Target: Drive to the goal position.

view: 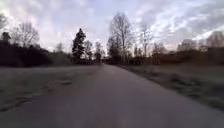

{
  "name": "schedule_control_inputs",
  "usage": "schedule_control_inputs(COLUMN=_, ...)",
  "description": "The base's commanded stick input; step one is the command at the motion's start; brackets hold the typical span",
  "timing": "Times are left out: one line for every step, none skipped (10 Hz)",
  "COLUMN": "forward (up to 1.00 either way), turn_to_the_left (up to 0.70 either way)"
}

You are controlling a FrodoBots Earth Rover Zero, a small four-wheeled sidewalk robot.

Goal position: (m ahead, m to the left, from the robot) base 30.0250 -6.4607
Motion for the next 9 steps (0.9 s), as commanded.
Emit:
schedule_control_inputs(forward=1.00, turn_to_the_left=0.01)
schedule_control_inputs(forward=1.00, turn_to_the_left=0.01)
schedule_control_inputs(forward=1.00, turn_to_the_left=0.01)
schedule_control_inputs(forward=1.00, turn_to_the_left=0.01)
schedule_control_inputs(forward=1.00, turn_to_the_left=0.01)
schedule_control_inputs(forward=1.00, turn_to_the_left=0.01)
schedule_control_inputs(forward=1.00, turn_to_the_left=0.01)
schedule_control_inputs(forward=1.00, turn_to_the_left=0.01)
schedule_control_inputs(forward=1.00, turn_to_the_left=0.01)
